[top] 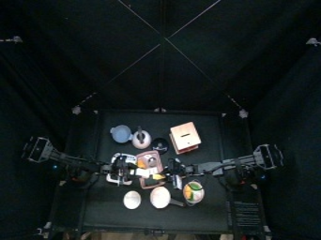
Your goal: Place egg block on drawer
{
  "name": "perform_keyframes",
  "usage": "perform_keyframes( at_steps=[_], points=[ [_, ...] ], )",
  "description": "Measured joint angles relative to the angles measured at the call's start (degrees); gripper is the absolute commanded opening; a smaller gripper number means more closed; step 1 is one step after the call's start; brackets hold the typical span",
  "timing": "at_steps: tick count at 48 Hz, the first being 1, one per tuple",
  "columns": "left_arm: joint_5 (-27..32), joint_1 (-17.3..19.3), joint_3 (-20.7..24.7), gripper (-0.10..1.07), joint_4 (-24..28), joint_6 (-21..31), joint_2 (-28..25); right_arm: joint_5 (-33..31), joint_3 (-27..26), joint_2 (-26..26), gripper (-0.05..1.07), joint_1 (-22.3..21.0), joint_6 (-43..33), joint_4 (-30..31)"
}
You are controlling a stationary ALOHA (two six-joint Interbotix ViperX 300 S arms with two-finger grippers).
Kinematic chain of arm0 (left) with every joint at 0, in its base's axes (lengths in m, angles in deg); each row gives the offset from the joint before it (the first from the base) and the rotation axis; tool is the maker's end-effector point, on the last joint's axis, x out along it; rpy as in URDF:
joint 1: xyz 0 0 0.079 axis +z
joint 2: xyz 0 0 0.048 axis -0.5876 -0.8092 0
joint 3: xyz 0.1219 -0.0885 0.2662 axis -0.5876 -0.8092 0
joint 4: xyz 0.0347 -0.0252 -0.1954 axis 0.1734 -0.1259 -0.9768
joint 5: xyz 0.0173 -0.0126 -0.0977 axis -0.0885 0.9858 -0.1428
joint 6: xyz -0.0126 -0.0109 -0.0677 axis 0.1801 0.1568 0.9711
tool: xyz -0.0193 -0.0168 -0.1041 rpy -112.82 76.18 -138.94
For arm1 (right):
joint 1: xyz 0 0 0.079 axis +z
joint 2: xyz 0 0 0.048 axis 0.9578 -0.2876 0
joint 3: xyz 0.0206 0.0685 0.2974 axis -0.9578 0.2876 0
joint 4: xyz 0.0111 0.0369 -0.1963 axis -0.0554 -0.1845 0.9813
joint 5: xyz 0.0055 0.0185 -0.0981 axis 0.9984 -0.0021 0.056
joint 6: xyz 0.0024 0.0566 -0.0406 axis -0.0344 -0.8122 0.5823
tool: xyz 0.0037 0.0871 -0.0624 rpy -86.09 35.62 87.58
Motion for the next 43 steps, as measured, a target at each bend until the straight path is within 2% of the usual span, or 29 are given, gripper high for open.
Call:
perform_keyframes(
  at_steps=[6, 12, 28, 33, 43],
  points=[
    [0.0, 0.0, -0.18, 0.66, 0.0, 0.0, 0.0, 0.0, 0.7, 1.58, 0.41, 0.44, 0.0, -1.58],
    [0.0, 0.0, -0.26, 0.65, 0.0, 0.0, -0.09, -0.18, 3.16, 5.98, 0.41, 1.05, -0.09, -3.87],
    [0.09, 0.0, -0.62, 0.66, 0.0, 0.0, -0.09, 0.09, 14.41, 21.71, 0.43, 0.35, -0.18, -16.26],
    [0.0, 0.0, -0.62, 0.66, -0.09, 0.09, 0.0, -0.26, 16.7, 24.35, 0.43, -2.64, -0.18, -18.37],
    [0.26, -0.09, -0.62, 0.66, -0.09, 0.09, 0.0, -5.1, 17.05, 24.26, 0.43, -16.17, -0.09, -17.93]
  ],
)
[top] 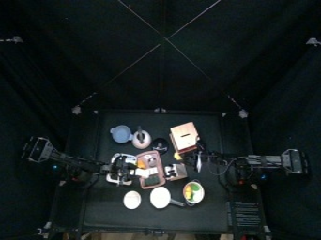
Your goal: Place egg block on drawer
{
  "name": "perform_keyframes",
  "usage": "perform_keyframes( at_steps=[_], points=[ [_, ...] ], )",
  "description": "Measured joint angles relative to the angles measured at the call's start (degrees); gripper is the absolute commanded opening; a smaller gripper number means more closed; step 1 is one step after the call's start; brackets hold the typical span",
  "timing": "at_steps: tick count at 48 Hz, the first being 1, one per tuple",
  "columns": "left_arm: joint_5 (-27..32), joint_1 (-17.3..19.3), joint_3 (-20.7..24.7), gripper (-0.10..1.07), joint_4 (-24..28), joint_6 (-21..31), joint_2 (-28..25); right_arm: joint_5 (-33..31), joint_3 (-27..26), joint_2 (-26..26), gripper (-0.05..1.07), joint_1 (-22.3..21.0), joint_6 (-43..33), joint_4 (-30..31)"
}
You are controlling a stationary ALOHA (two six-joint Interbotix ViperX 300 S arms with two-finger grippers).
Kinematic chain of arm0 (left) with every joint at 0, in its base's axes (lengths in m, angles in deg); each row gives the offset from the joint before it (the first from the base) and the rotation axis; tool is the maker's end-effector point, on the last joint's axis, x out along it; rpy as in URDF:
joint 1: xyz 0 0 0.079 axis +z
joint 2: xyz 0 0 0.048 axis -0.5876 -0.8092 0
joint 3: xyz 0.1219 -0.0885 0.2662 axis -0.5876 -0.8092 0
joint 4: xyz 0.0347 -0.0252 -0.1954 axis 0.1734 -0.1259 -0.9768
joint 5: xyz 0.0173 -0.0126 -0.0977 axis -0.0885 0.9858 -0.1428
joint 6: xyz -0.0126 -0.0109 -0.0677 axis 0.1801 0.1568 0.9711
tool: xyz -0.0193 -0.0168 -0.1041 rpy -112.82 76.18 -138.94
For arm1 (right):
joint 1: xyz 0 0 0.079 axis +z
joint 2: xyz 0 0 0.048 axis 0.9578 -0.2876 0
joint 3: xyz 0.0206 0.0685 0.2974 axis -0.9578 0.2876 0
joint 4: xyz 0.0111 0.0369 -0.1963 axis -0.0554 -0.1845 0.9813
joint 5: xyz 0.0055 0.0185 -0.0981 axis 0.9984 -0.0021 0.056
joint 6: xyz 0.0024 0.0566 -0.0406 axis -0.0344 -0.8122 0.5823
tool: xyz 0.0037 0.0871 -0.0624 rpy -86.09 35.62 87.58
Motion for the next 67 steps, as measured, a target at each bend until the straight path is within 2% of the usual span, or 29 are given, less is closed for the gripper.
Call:
perform_keyframes(
  at_steps=[10, 14, 22, 27, 39, 50, 67],
  points=[
    [0.09, 0.0, -0.18, 0.66, 0.0, 0.0, -0.09, -6.59, -0.35, -3.25, 0.44, -14.68, -0.09, 4.92],
    [0.09, 0.0, -0.18, 0.66, 0.09, 0.0, 0.0, -7.21, -0.35, -4.22, 0.44, -18.46, 0.0, 6.33],
    [0.18, 0.0, -0.18, 0.66, 0.0, 0.0, 0.0, -6.86, -0.44, -5.45, 0.44, -22.68, 0.0, 8.53],
    [0.18, 0.0, -0.18, 0.66, 0.0, 0.0, 0.0, -5.89, -0.44, -6.06, 0.49, -23.64, 0.0, 8.88],
    [0.09, 0.0, -0.18, 0.66, 0.09, 0.0, 0.0, -2.72, -0.44, -8.0, 0.73, -24.08, 0.0, 8.88],
    [0.18, 0.0, -0.18, 0.66, 0.09, 0.0, 0.0, -1.58, -0.44, -9.49, 0.87, -24.17, -0.09, 8.17],
    [0.18, 0.0, -0.18, 0.66, 0.09, 0.0, 0.0, -1.49, -0.44, -10.2, 0.88, -23.38, 0.0, 8.35]
  ],
)
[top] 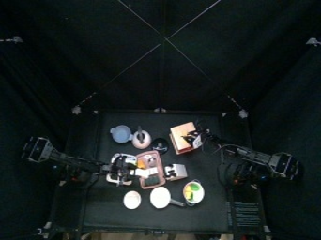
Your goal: Place egg block on drawer
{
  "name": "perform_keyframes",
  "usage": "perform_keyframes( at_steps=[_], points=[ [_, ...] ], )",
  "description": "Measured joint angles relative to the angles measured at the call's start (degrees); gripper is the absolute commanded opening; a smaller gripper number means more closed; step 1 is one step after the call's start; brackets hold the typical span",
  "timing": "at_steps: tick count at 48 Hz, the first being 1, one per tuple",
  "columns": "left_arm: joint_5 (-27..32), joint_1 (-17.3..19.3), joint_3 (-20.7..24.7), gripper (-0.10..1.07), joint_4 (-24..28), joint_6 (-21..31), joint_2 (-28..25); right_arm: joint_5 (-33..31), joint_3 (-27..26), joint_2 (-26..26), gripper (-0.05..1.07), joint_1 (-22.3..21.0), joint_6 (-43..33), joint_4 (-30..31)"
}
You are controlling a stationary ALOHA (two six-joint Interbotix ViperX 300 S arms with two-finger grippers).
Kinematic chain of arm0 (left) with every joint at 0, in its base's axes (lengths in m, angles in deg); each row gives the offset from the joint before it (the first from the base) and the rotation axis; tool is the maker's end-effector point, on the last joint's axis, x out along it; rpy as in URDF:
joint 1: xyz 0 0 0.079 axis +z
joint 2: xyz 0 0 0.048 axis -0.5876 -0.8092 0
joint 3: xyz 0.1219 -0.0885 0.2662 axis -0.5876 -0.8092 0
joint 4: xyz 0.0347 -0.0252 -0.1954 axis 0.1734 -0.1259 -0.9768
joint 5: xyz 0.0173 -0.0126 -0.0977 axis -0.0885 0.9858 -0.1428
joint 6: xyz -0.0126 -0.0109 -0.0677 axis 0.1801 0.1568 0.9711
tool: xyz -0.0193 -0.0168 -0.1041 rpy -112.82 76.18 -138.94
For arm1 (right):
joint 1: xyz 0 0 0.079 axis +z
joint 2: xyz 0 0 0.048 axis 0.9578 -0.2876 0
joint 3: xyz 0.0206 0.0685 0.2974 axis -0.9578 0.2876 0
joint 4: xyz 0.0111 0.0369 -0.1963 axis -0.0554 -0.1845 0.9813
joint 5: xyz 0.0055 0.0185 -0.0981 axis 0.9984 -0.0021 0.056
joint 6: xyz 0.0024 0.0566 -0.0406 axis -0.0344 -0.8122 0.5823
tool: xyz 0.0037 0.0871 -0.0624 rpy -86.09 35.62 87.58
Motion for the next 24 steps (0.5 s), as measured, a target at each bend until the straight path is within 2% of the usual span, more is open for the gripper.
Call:
perform_keyframes(
  at_steps=[24],
  points=[
    [0.0, 0.0, 0.0, 0.66, -0.09, 0.0, 0.0, 0.0, -0.62, 0.0, 0.88, 2.99, 0.0, 0.53]
  ],
)
